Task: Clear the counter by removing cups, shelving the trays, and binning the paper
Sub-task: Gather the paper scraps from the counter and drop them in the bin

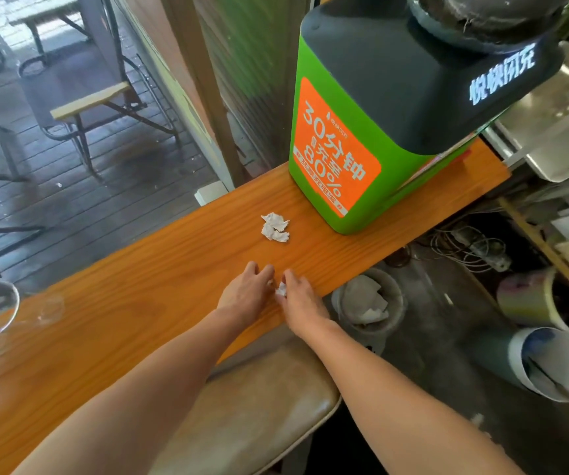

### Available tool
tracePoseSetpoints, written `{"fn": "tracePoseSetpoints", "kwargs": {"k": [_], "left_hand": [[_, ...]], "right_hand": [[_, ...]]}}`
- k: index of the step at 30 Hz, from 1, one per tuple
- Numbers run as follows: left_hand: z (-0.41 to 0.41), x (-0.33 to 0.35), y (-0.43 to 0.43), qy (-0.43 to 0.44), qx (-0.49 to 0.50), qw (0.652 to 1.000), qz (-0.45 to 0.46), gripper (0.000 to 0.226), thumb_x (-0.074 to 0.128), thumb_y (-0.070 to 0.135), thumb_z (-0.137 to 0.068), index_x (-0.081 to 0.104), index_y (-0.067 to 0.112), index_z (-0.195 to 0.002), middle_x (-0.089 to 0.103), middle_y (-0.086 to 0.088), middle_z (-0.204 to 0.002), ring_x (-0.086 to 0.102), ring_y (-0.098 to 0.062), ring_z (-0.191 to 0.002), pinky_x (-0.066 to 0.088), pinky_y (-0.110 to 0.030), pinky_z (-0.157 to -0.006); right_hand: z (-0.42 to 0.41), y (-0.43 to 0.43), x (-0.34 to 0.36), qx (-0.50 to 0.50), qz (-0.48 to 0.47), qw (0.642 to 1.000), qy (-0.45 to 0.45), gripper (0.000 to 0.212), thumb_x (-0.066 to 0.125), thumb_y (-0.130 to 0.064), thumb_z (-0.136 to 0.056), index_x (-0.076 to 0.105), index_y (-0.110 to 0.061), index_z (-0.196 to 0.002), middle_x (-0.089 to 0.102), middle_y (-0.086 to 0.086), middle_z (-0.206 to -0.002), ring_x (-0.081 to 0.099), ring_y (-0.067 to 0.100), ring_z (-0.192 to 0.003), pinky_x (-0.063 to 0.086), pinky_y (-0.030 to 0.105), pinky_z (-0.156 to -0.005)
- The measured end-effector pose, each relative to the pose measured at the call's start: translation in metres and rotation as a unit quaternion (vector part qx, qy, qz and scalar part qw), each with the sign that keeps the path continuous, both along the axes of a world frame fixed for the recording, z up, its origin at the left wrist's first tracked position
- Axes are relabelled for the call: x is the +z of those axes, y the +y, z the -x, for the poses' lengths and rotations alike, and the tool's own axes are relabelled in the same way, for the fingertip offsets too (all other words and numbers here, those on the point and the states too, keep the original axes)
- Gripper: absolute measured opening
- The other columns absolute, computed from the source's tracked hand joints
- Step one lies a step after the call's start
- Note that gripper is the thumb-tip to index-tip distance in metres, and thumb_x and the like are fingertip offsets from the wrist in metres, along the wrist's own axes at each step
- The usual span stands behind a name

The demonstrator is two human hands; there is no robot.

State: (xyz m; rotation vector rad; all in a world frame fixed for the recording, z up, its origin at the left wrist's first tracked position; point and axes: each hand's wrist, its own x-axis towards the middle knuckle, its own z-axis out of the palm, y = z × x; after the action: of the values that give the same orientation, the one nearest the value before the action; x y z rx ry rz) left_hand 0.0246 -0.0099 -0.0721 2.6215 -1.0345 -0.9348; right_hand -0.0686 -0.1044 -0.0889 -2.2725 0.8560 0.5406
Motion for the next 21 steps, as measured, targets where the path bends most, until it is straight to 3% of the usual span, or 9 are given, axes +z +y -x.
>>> {"fn": "tracePoseSetpoints", "kwargs": {"k": [3,9,12,15,18,21], "left_hand": [[0.001,0.0,-0.001,0.01,0.021,1.0,-0.003,0.012,0.039,0.023,-0.104,0.047,0.015,-0.104,0.049,-0.007,-0.099,0.056,-0.029,-0.079,0.046,-0.041,-0.065],[-0.005,0.011,-0.006,0.018,0.038,0.999,-0.025,0.02,0.039,0.021,-0.102,0.054,0.009,-0.107,0.051,-0.01,-0.105,0.058,-0.03,-0.089,0.047,-0.04,-0.075],[-0.008,0.017,-0.009,0.038,0.072,0.996,-0.022,0.02,0.039,0.022,-0.102,0.053,0.009,-0.107,0.05,-0.011,-0.107,0.056,-0.029,-0.091,0.047,-0.04,-0.079],[-0.009,0.018,-0.007,0.054,0.094,0.994,-0.029,0.019,0.039,0.021,-0.101,0.051,0.008,-0.108,0.049,-0.012,-0.109,0.056,-0.032,-0.096,0.048,-0.043,-0.085],[-0.006,0.012,0.0,0.052,0.091,0.994,-0.038,0.013,0.041,0.02,-0.1,0.047,0.009,-0.101,0.049,-0.013,-0.109,0.055,-0.033,-0.097,0.046,-0.041,-0.082],[-0.009,0.012,0.001,0.041,0.084,0.995,-0.038,0.013,0.04,0.021,-0.1,0.048,0.011,-0.101,0.051,-0.011,-0.107,0.056,-0.032,-0.095,0.042,-0.037,-0.074]], "right_hand": [[-0.001,0.001,-0.001,0.026,0.038,0.999,0.001,0.034,0.048,-0.031,-0.103,0.038,-0.019,-0.134,0.055,0.013,-0.126,0.059,0.032,-0.108,0.051,0.042,-0.082],[-0.002,-0.018,0.011,-0.006,0.013,0.999,0.028,0.027,0.04,-0.024,-0.103,0.054,-0.007,-0.117,0.052,0.015,-0.125,0.055,0.031,-0.103,0.038,0.035,-0.077],[0.0,-0.028,0.015,-0.034,-0.015,0.999,0.022,0.03,0.039,-0.028,-0.105,0.052,-0.006,-0.12,0.052,0.017,-0.126,0.054,0.032,-0.109,0.043,0.039,-0.084],[0.007,-0.029,0.012,-0.043,-0.02,0.999,0.016,0.03,0.043,-0.035,-0.105,0.053,-0.007,-0.113,0.061,0.017,-0.119,0.059,0.034,-0.106,0.039,0.034,-0.076],[0.012,-0.022,0.011,-0.034,-0.015,0.999,-0.005,0.025,0.044,-0.04,-0.103,0.047,-0.016,-0.096,0.062,0.014,-0.109,0.059,0.032,-0.099,0.036,0.033,-0.071],[0.0,-0.023,0.015,-0.024,-0.01,1.0,-0.013,0.025,0.04,-0.038,-0.104,0.049,-0.016,-0.098,0.06,0.011,-0.109,0.056,0.026,-0.094,0.038,0.034,-0.073]]}}
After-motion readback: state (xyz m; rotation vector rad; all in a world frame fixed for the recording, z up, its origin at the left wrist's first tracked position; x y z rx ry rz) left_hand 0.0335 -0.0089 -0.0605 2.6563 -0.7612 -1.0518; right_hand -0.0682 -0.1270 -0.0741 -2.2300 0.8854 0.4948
